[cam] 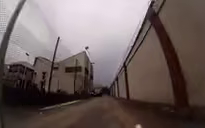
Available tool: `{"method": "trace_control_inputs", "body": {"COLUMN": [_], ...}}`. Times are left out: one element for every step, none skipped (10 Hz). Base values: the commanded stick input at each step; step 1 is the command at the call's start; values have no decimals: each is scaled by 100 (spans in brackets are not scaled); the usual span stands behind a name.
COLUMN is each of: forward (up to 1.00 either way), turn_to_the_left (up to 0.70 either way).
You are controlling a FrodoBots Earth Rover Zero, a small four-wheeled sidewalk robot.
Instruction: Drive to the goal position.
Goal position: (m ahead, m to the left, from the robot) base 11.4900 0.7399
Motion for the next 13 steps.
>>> {"method": "trace_control_inputs", "body": {"forward": [84, 84, 84, 84, 84, 84, 84, 84, 84, 84, 84, 84, 84], "turn_to_the_left": [3, 3, 3, 3, 3, 3, 3, 3, 3, 3, 3, 3, 3]}}
